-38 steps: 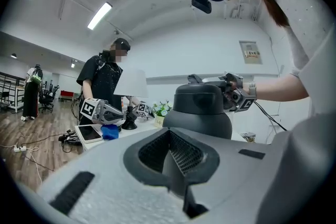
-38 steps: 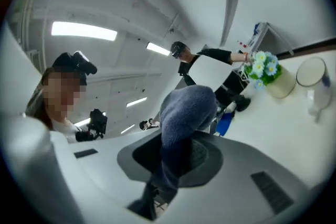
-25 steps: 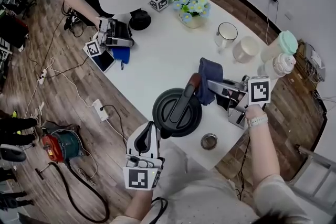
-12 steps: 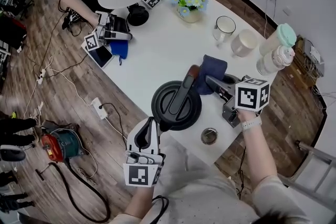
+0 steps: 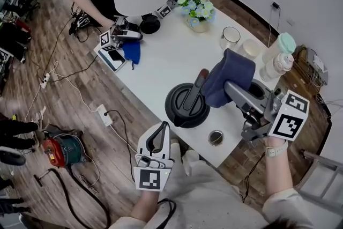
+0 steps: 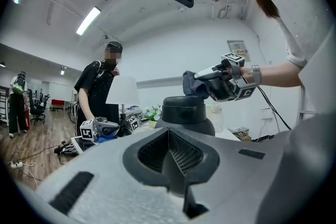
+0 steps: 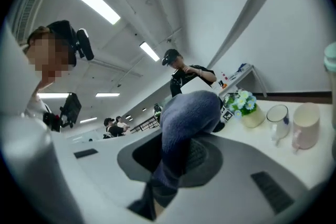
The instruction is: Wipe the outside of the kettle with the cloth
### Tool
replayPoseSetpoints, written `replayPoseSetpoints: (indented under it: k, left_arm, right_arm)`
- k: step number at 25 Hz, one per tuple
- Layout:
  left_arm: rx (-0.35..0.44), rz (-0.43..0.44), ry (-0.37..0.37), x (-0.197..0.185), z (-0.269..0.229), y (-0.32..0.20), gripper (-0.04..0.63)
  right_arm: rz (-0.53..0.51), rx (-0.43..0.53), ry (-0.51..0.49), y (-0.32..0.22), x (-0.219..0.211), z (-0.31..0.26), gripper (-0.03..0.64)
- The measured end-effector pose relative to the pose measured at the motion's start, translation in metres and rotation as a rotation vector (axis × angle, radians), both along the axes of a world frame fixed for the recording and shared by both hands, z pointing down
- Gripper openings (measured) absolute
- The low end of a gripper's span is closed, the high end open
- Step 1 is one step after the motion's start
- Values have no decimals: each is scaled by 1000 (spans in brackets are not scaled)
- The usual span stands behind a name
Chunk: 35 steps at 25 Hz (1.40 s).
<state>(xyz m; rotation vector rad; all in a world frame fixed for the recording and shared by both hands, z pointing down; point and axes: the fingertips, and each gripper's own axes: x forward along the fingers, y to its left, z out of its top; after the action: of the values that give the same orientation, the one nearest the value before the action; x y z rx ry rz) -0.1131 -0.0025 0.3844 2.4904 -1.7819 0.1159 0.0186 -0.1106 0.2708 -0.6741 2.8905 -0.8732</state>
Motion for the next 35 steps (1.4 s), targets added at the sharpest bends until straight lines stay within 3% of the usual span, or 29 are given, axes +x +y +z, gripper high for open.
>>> replayPoseSetpoints:
  k: [2, 6, 7, 8, 9, 12, 14, 16, 18, 20, 35]
  left_arm:
    - [0, 23, 2, -1, -4, -1, 6]
    - [0, 60, 9, -9, -12, -3, 6]
    - [3, 70, 6, -12, -14, -3, 6]
    - [5, 78, 6, -14, -14, -3, 6]
    - [4, 85, 9, -17, -14, -4, 6]
    - [3, 99, 24, -24, -13, -4, 6]
    - [-1, 109, 31, -26, -11, -4, 6]
    - [-4, 122, 37, -26, -10, -5, 6]
    - [-1, 137, 39, -25, -10, -6, 8]
    - [6, 147, 40, -24, -11, -6, 6]
    - [-8, 129, 45, -33, -9, -4, 8]
  right_arm:
    - [63, 123, 65, -1, -9, -13, 55]
    - [217, 480, 331, -4, -21, -30, 55]
    - [230, 514, 358, -1, -25, -32, 55]
    - [224, 483, 334, 2, -29, -33, 55]
    - [193, 391, 260, 8, -35, -32, 55]
    - [-55, 16, -19, 40, -67, -23, 55]
    - [-211, -73, -33, 65, -92, -16, 55]
    - [-244, 15, 131, 73, -106, -2, 55]
    - [-213, 146, 335, 69, -109, 14, 55]
    - [-179, 215, 446, 62, -107, 23, 55]
    - [64, 245, 490, 9, -67, 29, 55]
